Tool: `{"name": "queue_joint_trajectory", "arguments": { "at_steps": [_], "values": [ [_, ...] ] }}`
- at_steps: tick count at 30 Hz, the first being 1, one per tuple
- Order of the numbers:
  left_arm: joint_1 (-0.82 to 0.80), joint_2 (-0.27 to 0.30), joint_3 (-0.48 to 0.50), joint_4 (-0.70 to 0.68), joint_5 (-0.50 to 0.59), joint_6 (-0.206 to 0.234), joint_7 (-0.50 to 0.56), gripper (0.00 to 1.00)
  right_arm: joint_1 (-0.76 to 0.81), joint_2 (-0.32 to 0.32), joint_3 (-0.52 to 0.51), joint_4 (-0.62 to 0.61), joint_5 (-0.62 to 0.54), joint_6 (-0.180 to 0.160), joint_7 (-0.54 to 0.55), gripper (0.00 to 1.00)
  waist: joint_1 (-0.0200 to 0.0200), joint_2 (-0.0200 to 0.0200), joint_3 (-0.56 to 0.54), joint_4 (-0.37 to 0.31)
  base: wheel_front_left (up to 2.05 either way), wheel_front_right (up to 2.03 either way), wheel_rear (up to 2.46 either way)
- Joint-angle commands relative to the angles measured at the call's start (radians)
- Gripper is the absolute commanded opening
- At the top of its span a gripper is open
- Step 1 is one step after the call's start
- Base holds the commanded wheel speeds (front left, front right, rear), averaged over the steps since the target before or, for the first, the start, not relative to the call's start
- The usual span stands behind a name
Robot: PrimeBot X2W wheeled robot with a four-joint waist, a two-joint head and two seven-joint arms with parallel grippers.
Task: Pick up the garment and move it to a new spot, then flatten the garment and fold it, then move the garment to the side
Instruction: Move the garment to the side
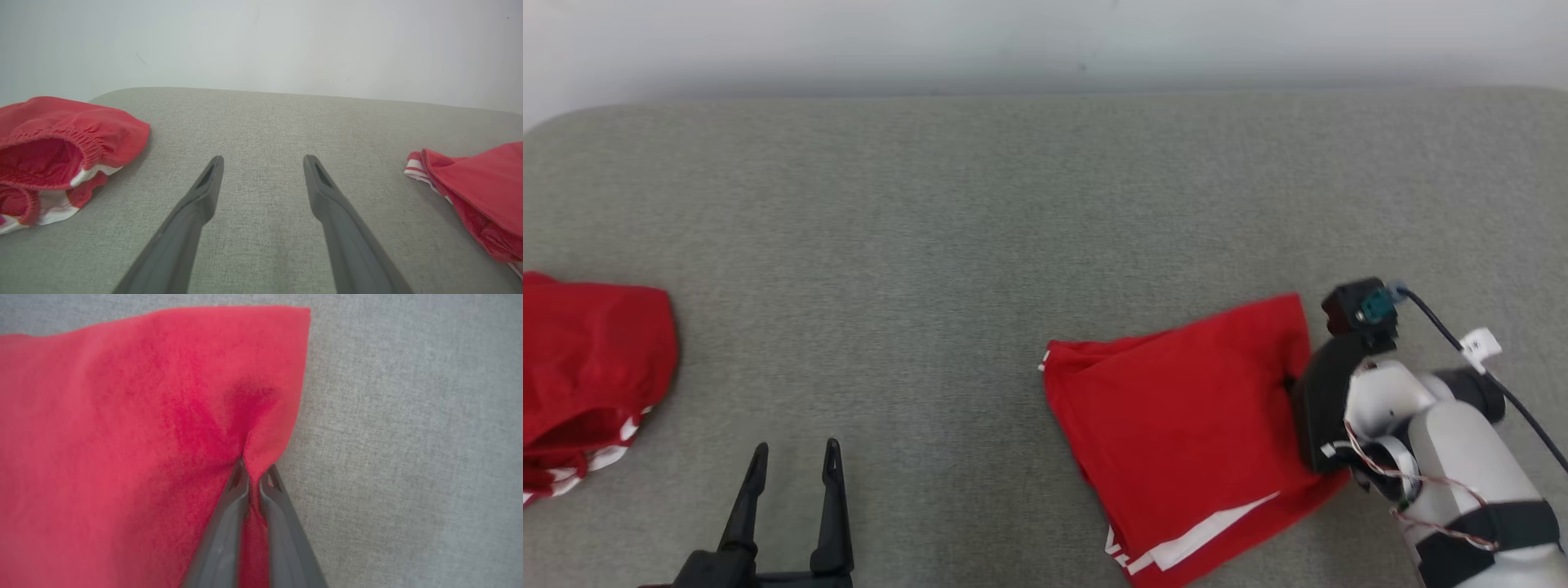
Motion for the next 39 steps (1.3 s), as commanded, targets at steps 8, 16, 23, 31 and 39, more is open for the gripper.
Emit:
{"name": "queue_joint_trajectory", "arguments": {
  "at_steps": [8,16,23,31,39],
  "values": [
    [-0.037,0.002,0.016,-0.008,0.036,-0.022,-0.003,1.0,-0.131,-0.074,0.049,0.079,-0.051,-0.003,-0.116,0.0,0.0,-0.0001,0.072,-0.134,0.0,0.0,0.0],
    [-0.063,0.045,0.032,-0.032,0.076,-0.04,-0.003,1.0,-0.252,-0.175,0.037,0.162,-0.189,-0.003,-0.2,0.0,0.0,-0.0001,0.155,-0.225,0.0,0.0,0.0],
    [-0.085,0.062,0.015,-0.05,0.084,-0.05,-0.003,1.0,-0.317,-0.262,-0.09,0.228,-0.309,-0.003,-0.307,0.0,0.0,-0.0001,0.227,-0.226,0.0,0.0,0.0],
    [-0.097,0.073,0.023,-0.056,0.079,-0.055,-0.003,1.0,-0.332,-0.333,-0.217,0.287,-0.387,-0.003,-0.443,0.0,0.0,-0.0001,0.268,-0.202,0.0,0.0,0.0],
    [-0.115,0.063,0.012,-0.041,0.074,-0.057,-0.002,1.0,-0.349,-0.361,-0.321,0.382,-0.465,-0.003,-0.622,1.0,0.0,-0.0001,0.268,-0.177,0.0,0.0,0.0]
  ]
}}
